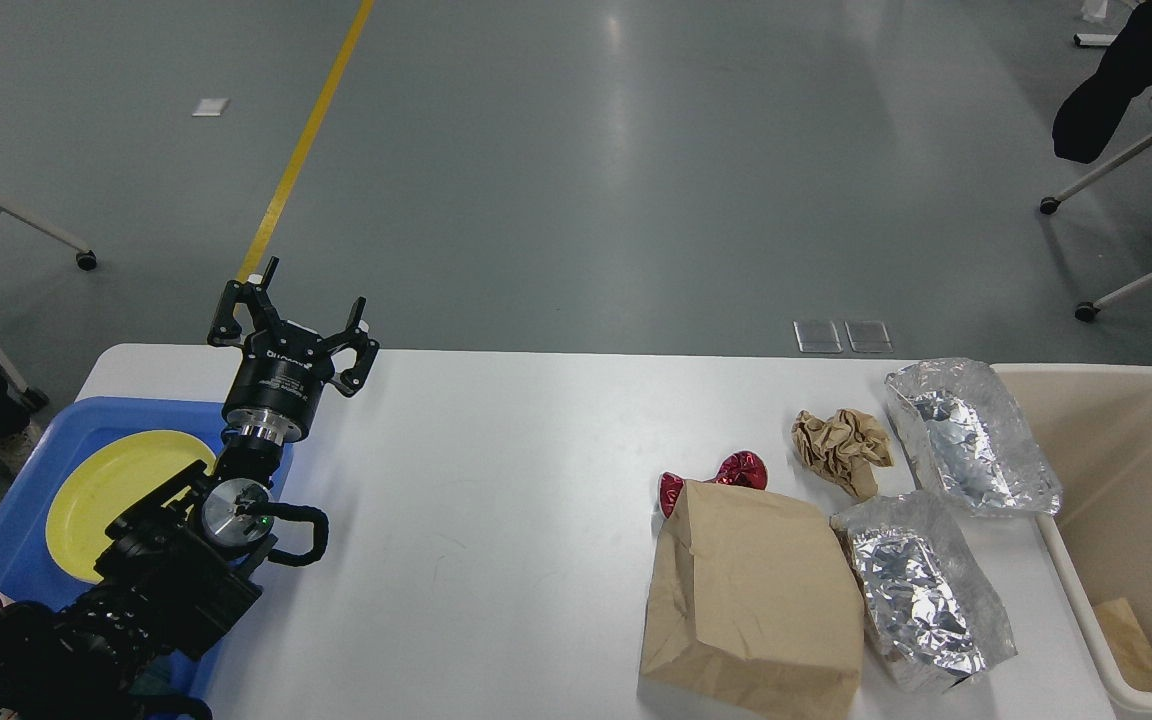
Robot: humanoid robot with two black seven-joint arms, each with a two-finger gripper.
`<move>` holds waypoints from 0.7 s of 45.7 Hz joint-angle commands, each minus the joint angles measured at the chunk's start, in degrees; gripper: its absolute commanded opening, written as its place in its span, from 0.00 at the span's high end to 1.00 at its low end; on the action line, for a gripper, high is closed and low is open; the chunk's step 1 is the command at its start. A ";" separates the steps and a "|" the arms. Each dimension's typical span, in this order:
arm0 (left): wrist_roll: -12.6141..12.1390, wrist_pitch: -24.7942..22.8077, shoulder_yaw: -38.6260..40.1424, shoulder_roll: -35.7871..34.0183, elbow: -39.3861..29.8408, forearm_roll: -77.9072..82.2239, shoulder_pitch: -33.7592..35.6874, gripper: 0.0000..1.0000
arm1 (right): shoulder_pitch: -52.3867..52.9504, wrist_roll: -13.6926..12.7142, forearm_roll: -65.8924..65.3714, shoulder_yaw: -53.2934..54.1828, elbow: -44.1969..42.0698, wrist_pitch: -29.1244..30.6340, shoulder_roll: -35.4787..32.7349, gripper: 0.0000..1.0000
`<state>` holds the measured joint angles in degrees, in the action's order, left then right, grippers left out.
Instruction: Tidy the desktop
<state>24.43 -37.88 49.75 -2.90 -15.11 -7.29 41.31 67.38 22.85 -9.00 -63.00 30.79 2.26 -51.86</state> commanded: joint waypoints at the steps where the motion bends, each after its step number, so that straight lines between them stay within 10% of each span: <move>1: 0.00 0.00 0.00 0.00 0.00 0.00 0.00 0.03 | -6.99 0.00 0.83 6.21 -1.60 -0.15 0.26 1.00; 9: 0.00 0.00 0.00 0.00 0.00 0.00 0.00 0.03 | -13.14 0.09 2.59 11.75 -4.85 -0.15 1.32 0.42; 32: 0.00 0.00 0.00 0.00 0.00 0.00 0.00 0.03 | -16.05 0.09 2.59 12.64 -4.86 -0.06 2.37 0.22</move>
<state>24.43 -37.88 49.75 -2.90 -15.11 -7.29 41.31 51.46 22.86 -6.37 -50.36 25.84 2.10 -49.50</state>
